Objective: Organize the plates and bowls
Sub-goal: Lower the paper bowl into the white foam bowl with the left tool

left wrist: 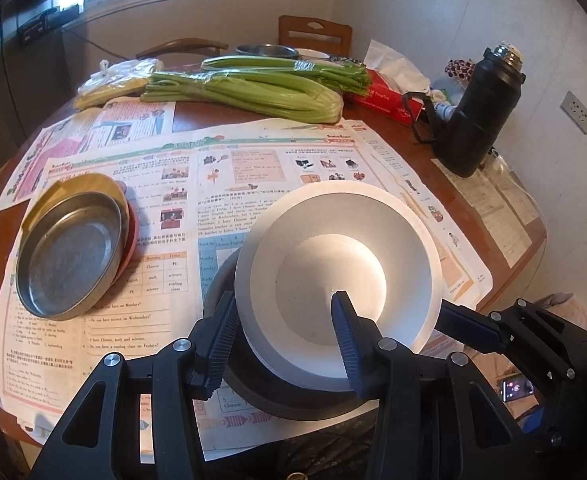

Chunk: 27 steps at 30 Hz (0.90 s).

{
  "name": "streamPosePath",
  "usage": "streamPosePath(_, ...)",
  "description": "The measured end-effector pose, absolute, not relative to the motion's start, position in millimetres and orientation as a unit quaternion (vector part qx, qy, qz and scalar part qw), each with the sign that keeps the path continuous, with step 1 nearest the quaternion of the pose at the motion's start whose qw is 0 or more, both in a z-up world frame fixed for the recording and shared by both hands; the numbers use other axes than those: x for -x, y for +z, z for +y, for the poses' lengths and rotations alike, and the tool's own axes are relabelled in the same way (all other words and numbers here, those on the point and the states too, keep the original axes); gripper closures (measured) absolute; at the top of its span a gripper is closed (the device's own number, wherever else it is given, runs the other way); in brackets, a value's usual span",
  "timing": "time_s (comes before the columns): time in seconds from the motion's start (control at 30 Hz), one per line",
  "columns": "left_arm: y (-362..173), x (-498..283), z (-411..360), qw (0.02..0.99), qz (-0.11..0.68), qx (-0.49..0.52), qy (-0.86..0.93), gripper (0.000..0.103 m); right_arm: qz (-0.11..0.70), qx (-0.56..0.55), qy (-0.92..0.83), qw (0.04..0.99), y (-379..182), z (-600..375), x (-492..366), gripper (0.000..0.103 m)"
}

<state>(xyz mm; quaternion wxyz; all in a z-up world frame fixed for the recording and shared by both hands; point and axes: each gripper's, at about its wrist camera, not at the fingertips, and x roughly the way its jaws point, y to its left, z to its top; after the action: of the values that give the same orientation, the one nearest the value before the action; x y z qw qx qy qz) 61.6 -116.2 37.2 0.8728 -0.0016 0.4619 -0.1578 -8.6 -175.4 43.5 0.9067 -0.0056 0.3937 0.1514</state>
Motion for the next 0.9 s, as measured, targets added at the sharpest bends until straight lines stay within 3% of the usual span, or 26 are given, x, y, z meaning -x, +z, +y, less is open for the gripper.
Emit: streamPosePath(0.9,19,-68,-118,0.866,0.479,-0.001,-0.144,0.055,0.408,0.017,0.149,0.901,27,-171,2,0.058)
